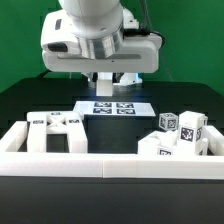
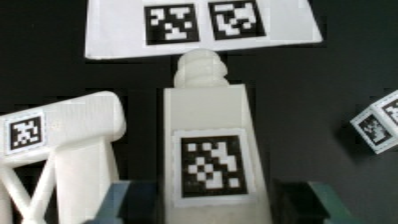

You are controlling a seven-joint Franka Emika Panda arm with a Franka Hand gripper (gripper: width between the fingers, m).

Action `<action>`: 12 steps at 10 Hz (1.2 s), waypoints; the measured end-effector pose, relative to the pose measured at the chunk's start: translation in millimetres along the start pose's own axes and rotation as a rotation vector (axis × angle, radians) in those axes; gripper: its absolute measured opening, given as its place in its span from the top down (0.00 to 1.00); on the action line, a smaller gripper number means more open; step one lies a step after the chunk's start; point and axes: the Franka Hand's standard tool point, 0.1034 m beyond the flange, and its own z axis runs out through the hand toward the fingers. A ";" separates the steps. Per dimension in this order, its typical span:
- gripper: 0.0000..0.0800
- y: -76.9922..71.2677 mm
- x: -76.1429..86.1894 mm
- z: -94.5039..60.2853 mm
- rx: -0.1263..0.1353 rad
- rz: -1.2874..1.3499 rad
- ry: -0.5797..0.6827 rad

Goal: Assemble chair

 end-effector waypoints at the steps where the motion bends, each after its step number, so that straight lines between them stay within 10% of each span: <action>1: 0.64 0.1 0.1 0.6 0.000 0.000 -0.001; 7: 0.64 -17.4 13.8 -54.6 -0.015 -0.039 0.402; 12: 0.64 -23.5 24.9 -62.1 -0.025 -0.025 0.642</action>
Offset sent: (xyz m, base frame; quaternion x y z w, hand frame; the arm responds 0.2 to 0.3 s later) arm 0.0330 0.0085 0.0172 0.0180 0.1659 -0.0142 0.9859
